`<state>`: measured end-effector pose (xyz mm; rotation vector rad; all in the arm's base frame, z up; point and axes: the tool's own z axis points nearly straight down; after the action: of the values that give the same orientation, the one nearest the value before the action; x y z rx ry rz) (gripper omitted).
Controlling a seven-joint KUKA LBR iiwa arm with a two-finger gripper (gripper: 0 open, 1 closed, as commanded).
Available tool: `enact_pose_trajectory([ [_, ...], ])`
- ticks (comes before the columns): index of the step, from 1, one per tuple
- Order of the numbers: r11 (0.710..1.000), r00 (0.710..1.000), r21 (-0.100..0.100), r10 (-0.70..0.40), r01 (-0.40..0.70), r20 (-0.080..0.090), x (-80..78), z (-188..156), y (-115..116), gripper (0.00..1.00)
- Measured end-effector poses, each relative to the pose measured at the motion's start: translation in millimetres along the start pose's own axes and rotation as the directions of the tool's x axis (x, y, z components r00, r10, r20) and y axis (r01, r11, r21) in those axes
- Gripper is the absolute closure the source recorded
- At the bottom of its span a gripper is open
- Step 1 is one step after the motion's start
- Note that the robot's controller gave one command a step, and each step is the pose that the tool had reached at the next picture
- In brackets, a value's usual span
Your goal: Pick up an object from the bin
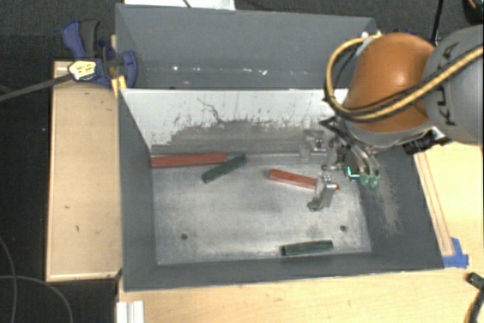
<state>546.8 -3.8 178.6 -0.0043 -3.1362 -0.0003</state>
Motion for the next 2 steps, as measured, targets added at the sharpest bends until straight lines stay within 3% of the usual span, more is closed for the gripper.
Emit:
enact_pose_trajectory([
  [1,0.987,0.987,0.0,-0.16,0.16,0.002,-29.0,111.6,-27.4,0.0],
  [2,0.987,0.987,0.001,-0.16,0.16,0.008,-30.4,107.6,-26.8,1.0],
])
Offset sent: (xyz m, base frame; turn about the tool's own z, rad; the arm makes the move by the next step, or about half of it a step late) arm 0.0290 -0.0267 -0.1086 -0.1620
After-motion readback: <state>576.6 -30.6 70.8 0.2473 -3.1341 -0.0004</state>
